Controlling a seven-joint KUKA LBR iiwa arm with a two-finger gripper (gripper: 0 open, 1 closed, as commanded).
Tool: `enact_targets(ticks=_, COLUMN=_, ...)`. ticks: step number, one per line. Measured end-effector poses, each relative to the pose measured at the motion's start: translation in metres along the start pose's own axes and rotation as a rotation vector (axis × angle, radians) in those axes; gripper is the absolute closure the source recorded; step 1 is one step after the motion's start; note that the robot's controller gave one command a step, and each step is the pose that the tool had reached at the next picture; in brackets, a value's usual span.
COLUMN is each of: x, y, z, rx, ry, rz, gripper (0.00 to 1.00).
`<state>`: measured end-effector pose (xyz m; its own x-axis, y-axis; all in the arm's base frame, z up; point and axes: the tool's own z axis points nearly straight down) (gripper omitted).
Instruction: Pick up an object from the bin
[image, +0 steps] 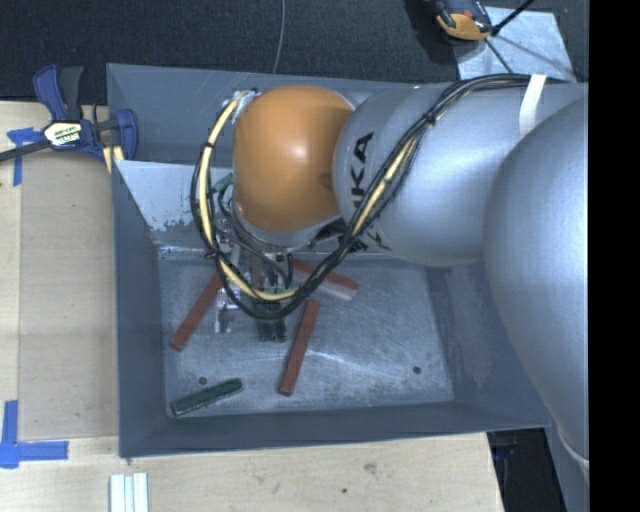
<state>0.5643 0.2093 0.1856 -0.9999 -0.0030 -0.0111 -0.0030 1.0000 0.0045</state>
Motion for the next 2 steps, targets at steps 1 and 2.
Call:
enact_targets(ticks=1, x=-0.006, y=-0.002, z=0.068, rx=0.004, ry=0.009, rz=-0.039, gripper=0.0)
enact_targets(ticks=2, x=-0.008, y=0.011, z=0.11, rx=0.0, ry=-0.005, rz=-0.39, gripper=1.0)
